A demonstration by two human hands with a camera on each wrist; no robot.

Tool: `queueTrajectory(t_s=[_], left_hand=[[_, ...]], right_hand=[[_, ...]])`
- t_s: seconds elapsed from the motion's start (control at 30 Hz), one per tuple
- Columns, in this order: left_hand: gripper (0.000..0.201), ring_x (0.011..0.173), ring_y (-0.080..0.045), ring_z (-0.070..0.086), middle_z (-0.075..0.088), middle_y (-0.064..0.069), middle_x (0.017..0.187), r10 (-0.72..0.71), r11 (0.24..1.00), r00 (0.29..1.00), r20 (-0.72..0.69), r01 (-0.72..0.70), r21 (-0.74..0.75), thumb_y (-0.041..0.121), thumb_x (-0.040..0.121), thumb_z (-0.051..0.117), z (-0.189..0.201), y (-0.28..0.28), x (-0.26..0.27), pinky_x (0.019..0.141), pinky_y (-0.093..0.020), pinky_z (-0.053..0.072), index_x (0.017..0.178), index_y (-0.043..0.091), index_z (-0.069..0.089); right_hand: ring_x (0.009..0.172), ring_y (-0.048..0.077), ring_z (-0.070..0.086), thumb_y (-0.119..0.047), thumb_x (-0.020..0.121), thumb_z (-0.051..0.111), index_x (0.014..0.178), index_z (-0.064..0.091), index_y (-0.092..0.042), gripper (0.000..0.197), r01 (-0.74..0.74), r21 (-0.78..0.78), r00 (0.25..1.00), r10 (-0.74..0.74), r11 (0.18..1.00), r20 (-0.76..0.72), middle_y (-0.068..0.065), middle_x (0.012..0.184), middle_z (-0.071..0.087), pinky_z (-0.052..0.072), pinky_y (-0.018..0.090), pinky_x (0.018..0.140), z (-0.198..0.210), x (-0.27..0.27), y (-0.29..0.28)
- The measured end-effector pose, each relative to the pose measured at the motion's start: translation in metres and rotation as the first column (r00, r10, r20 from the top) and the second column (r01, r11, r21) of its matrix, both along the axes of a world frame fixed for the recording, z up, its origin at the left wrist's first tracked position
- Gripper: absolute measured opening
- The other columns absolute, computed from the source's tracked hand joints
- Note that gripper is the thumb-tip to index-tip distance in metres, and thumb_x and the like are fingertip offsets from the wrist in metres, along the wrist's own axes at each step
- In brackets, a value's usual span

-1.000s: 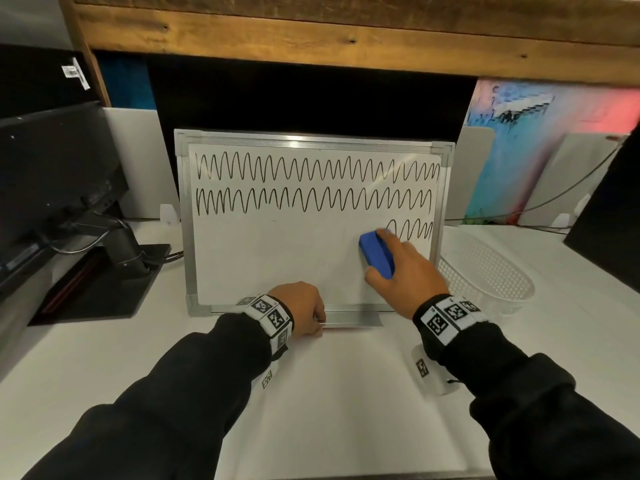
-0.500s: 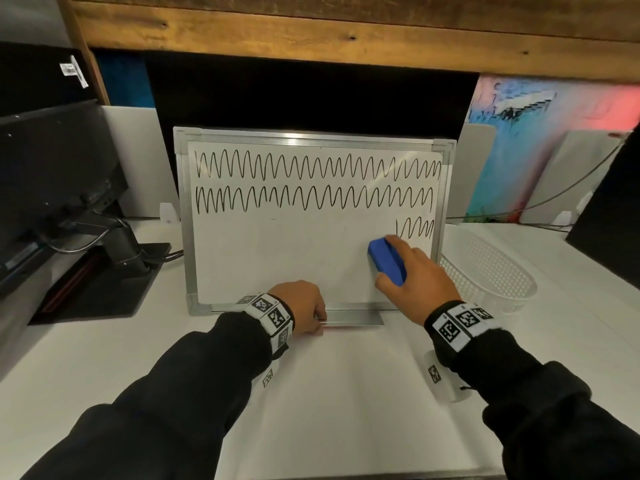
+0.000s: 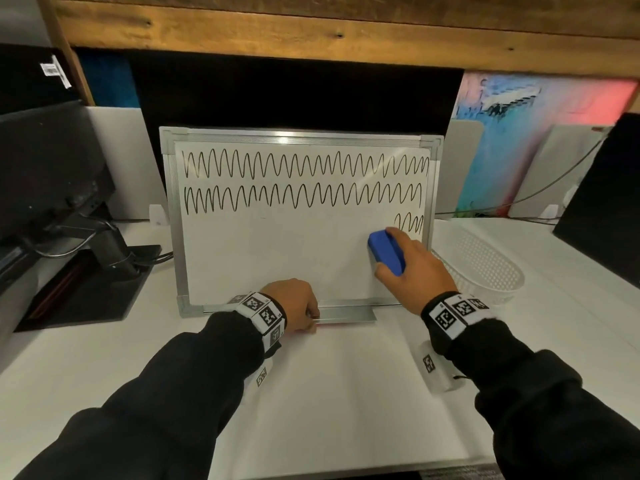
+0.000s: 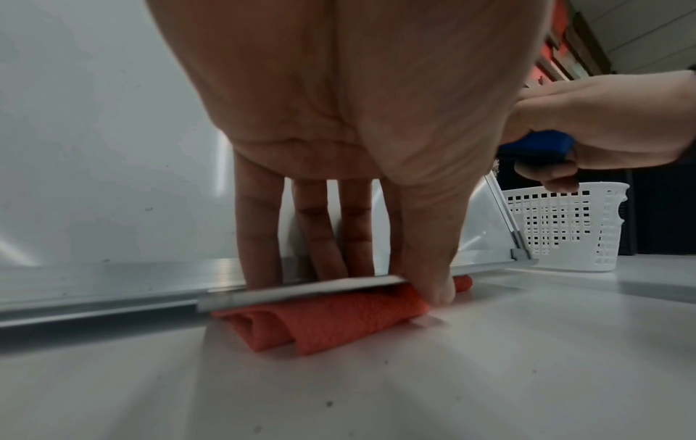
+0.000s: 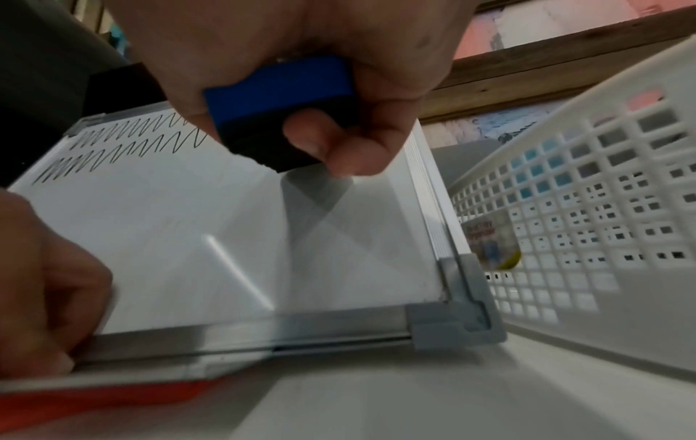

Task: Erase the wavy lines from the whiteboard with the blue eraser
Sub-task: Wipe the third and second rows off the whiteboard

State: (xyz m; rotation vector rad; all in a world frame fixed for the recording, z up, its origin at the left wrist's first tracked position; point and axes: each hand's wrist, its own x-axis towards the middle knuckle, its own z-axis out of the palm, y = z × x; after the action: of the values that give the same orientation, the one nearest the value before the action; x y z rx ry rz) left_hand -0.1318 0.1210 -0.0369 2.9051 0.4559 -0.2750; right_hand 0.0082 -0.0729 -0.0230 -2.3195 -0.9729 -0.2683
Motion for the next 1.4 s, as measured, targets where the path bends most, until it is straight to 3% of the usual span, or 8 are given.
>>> queueTrajectory(t_s=[0.13, 0.37, 0.5, 0.6, 0.77, 1.03, 1.2, 1.4], left_hand=[[0.029, 0.094, -0.013, 0.065, 0.070, 0.013, 0.108, -0.008, 1.000, 1.000, 0.009, 0.008, 0.024, 0.040, 0.081, 0.073, 0.000, 0.000, 0.000, 0.074, -0.023, 0.047, 0.109, 0.034, 0.072], [0.027, 0.082, -0.009, 0.059, 0.070, 0.016, 0.102, -0.014, 1.000, 1.000, 0.001, 0.014, 0.018, 0.041, 0.081, 0.073, -0.001, 0.002, 0.001, 0.067, -0.021, 0.039, 0.108, 0.035, 0.072], [0.025, 0.078, -0.008, 0.056, 0.069, 0.015, 0.100, -0.021, 0.999, 1.000, 0.005, 0.021, 0.040, 0.042, 0.082, 0.072, 0.000, 0.001, 0.000, 0.062, -0.021, 0.037, 0.106, 0.036, 0.073], [0.026, 0.083, -0.010, 0.059, 0.068, 0.014, 0.103, -0.011, 0.999, 1.000, 0.007, 0.011, 0.031, 0.042, 0.081, 0.072, 0.000, 0.001, 0.000, 0.067, -0.021, 0.040, 0.106, 0.035, 0.073], [0.030, 0.093, -0.013, 0.064, 0.070, 0.012, 0.106, -0.034, 0.999, 0.999, -0.002, 0.034, 0.019, 0.042, 0.081, 0.072, -0.001, 0.003, 0.000, 0.078, -0.024, 0.049, 0.109, 0.033, 0.072], [0.032, 0.095, -0.014, 0.063, 0.068, 0.010, 0.108, -0.044, 0.999, 0.999, -0.003, 0.044, 0.013, 0.042, 0.083, 0.072, 0.000, 0.004, 0.000, 0.075, -0.023, 0.043, 0.113, 0.030, 0.071], [0.032, 0.093, -0.013, 0.063, 0.069, 0.010, 0.107, -0.066, 0.998, 0.998, -0.007, 0.066, -0.003, 0.042, 0.083, 0.072, -0.003, 0.007, 0.002, 0.073, -0.023, 0.042, 0.112, 0.031, 0.072], [0.031, 0.085, -0.010, 0.059, 0.069, 0.010, 0.106, -0.064, 0.998, 0.998, -0.004, 0.064, 0.003, 0.042, 0.083, 0.072, -0.003, 0.008, 0.002, 0.071, -0.022, 0.040, 0.112, 0.030, 0.072]], right_hand=[[0.099, 0.027, 0.058, -0.047, 0.089, 0.052, 0.148, 0.020, -0.034, 0.068, 0.081, 0.101, 0.997, -0.079, 0.992, -0.024, 0.007, 0.128, 0.049, 0.050, 0.038, 0.084, 0.018, 0.010, 0.006], [0.098, 0.023, 0.056, -0.047, 0.087, 0.055, 0.148, 0.024, -0.032, 0.070, 0.035, 0.050, 0.997, -0.032, 0.998, -0.065, 0.006, 0.123, 0.054, 0.049, 0.036, 0.082, -0.004, 0.000, -0.003], [0.106, 0.028, 0.056, -0.045, 0.090, 0.052, 0.149, 0.022, -0.032, 0.067, 0.102, 0.096, 0.994, -0.097, 0.990, -0.048, 0.008, 0.131, 0.050, 0.047, 0.037, 0.088, 0.015, 0.012, -0.001], [0.106, 0.028, 0.056, -0.043, 0.091, 0.052, 0.149, 0.022, -0.032, 0.066, 0.132, 0.157, 0.990, -0.123, 0.979, -0.064, 0.009, 0.133, 0.049, 0.045, 0.036, 0.088, 0.027, 0.018, 0.000], [0.104, 0.020, 0.054, -0.045, 0.088, 0.055, 0.148, 0.026, -0.031, 0.068, 0.106, 0.075, 0.991, -0.100, 0.991, -0.085, 0.006, 0.133, 0.052, 0.044, 0.032, 0.087, -0.002, 0.006, -0.014], [0.093, 0.026, 0.062, -0.050, 0.086, 0.049, 0.144, 0.024, -0.038, 0.065, 0.136, 0.187, 0.989, -0.122, 0.973, -0.081, 0.006, 0.129, 0.053, 0.053, 0.044, 0.088, 0.025, 0.031, -0.007], [0.090, 0.019, 0.052, -0.044, 0.089, 0.054, 0.147, 0.025, -0.034, 0.066, 0.142, 0.074, 0.985, -0.134, 0.987, -0.107, 0.008, 0.122, 0.055, 0.045, 0.032, 0.080, -0.005, 0.013, -0.023], [0.101, 0.024, 0.057, -0.047, 0.088, 0.052, 0.147, 0.025, -0.035, 0.065, 0.156, 0.147, 0.986, -0.144, 0.977, -0.088, 0.007, 0.131, 0.051, 0.049, 0.040, 0.089, 0.022, 0.031, -0.016]])
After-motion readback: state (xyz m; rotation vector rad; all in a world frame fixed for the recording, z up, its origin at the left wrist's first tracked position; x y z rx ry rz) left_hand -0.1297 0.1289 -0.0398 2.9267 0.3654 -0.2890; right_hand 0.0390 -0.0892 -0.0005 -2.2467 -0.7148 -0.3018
